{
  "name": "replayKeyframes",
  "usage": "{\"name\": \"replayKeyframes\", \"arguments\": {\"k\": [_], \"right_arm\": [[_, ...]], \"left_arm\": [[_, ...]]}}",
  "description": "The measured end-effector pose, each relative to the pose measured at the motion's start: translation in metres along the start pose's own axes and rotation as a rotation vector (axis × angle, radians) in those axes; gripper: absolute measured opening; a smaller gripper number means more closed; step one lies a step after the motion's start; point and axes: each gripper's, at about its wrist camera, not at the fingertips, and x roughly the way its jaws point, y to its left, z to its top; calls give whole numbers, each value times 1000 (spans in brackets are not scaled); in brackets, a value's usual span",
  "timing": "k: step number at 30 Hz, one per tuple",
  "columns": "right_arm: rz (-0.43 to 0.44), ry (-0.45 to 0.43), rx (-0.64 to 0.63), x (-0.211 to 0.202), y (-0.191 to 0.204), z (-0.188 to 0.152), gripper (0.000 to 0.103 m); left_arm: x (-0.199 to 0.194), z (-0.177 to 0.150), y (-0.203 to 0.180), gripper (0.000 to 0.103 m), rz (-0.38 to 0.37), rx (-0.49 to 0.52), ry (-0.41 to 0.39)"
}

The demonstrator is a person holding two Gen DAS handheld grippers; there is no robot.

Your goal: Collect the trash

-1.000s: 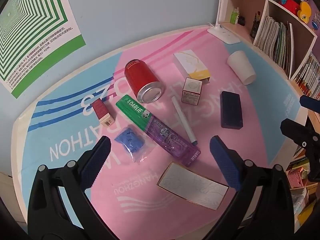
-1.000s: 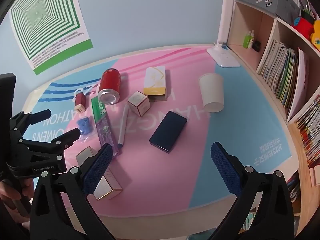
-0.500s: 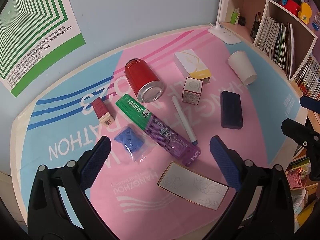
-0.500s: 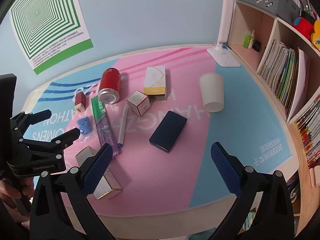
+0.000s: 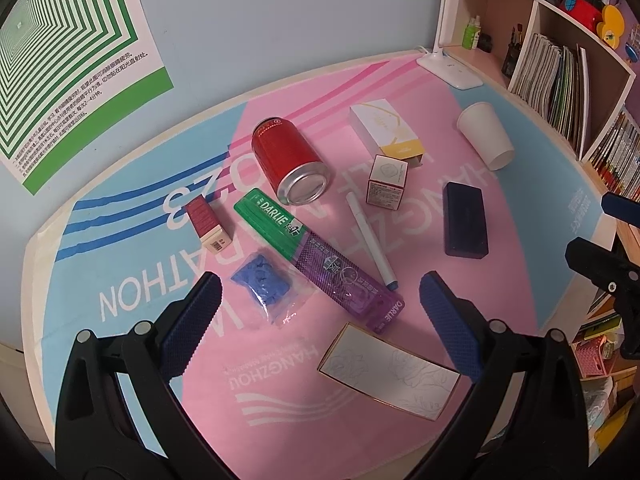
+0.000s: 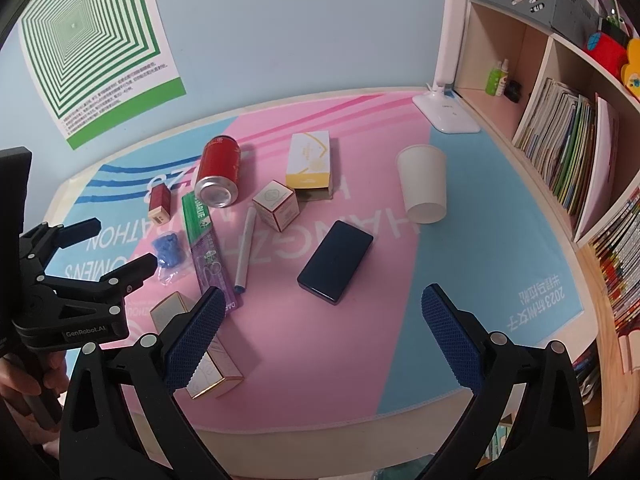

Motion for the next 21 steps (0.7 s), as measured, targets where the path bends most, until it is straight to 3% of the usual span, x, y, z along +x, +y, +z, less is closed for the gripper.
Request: {"name": "replayKeyframes", "arguments": {"k": [21], "right_arm": [[6, 5, -6, 2, 4, -1, 97]], "left_arm": [[0, 2, 0, 97, 5, 5, -1]]}}
